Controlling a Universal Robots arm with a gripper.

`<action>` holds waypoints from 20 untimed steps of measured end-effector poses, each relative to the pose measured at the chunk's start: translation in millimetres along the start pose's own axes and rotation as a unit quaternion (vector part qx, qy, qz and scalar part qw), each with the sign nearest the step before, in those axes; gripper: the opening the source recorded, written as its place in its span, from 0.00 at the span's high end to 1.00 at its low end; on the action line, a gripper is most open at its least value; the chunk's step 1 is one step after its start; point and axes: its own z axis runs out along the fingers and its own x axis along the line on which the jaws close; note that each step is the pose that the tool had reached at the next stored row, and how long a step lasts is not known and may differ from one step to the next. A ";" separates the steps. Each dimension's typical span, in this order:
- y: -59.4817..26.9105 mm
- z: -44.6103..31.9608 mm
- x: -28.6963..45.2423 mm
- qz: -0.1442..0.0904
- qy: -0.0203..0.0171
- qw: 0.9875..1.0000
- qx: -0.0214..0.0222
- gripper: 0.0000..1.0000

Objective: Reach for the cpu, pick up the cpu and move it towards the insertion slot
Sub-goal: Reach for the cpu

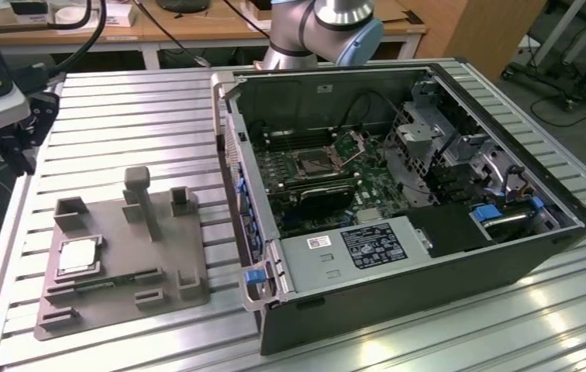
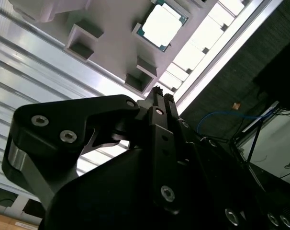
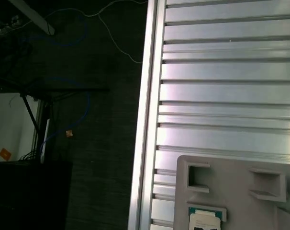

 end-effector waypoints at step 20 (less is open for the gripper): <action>-2.2 5.9 -9.2 -0.002 -0.001 1.000 0.000 0.69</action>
